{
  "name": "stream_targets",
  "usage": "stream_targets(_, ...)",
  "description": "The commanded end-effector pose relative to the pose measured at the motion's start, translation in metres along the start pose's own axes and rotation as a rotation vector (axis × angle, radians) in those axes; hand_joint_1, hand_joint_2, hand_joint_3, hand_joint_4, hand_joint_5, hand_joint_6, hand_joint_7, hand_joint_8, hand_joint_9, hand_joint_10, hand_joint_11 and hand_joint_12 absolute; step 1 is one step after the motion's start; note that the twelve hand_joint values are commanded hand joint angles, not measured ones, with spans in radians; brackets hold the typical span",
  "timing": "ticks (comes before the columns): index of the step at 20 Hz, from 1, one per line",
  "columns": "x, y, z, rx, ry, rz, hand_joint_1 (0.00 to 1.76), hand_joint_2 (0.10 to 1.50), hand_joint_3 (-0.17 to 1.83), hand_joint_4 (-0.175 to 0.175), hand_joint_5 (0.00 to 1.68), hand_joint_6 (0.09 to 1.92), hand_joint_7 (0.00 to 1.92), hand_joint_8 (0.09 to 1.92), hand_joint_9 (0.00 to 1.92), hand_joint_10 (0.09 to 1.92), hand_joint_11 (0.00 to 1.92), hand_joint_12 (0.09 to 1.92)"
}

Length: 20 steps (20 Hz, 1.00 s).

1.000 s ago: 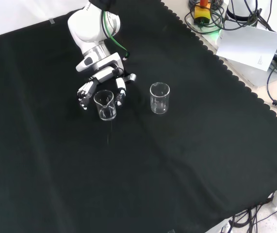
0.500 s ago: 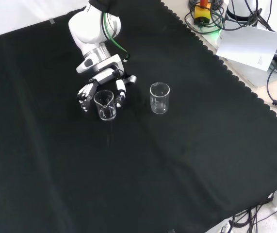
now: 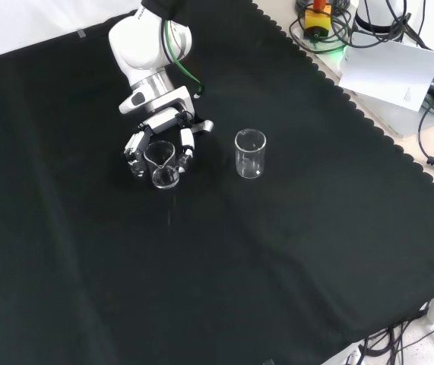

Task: Pick up the beaker on the right.

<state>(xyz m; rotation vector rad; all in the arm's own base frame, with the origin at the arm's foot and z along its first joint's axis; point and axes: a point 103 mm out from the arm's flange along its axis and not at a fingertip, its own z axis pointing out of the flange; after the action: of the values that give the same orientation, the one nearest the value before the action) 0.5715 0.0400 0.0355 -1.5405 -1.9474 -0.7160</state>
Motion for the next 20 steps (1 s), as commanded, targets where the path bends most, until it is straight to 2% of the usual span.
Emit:
stream_targets(1,0.002,-0.003,-0.009,-0.107,-0.146,0.051,1.13,0.86,0.45,-0.092,1.0,1.0,0.84,0.75,1.03,0.46,0.87,1.05)
stream_targets(2,0.003,-0.004,-0.011,-0.127,-0.168,0.047,1.14,0.88,0.42,-0.097,1.01,1.0,0.86,0.75,1.05,0.44,0.89,1.03)
stream_targets(3,0.004,-0.006,-0.014,-0.151,-0.191,0.039,1.18,0.86,0.42,-0.053,1.07,0.95,0.98,0.73,1.12,0.45,1.0,0.98)
stream_targets(5,0.005,-0.008,-0.02,-0.197,-0.226,0.028,1.34,0.77,0.47,-0.098,1.15,0.87,1.14,0.74,1.36,0.26,1.18,0.85)
stream_targets(7,0.007,-0.009,-0.027,-0.226,-0.251,0.015,1.4,0.67,0.6,-0.125,1.19,0.83,1.23,0.73,1.52,0.09,1.28,0.76)
stream_targets(9,0.009,-0.008,-0.036,-0.233,-0.261,-0.009,1.42,0.6,0.69,-0.139,1.2,0.82,1.27,0.73,1.58,0.09,1.33,0.74)
stream_targets(11,0.014,-0.005,-0.048,-0.205,-0.265,-0.045,1.43,0.57,0.75,-0.147,1.21,0.82,1.29,0.73,1.61,0.09,1.35,0.73)
stream_targets(13,0.019,-0.002,-0.063,-0.179,-0.276,-0.074,1.42,0.69,0.52,-0.166,1.26,0.62,1.24,0.74,1.58,0.09,1.37,0.71)
stream_targets(15,0.027,0.001,-0.082,-0.149,-0.287,-0.097,1.42,0.74,0.41,-0.174,1.31,0.49,1.23,0.7,1.58,0.09,1.38,0.69)
stream_targets(20,0.041,0.001,-0.113,0.021,-0.301,-0.122,1.43,0.66,0.53,-0.175,1.39,0.36,1.34,0.54,1.6,0.09,1.44,0.64)
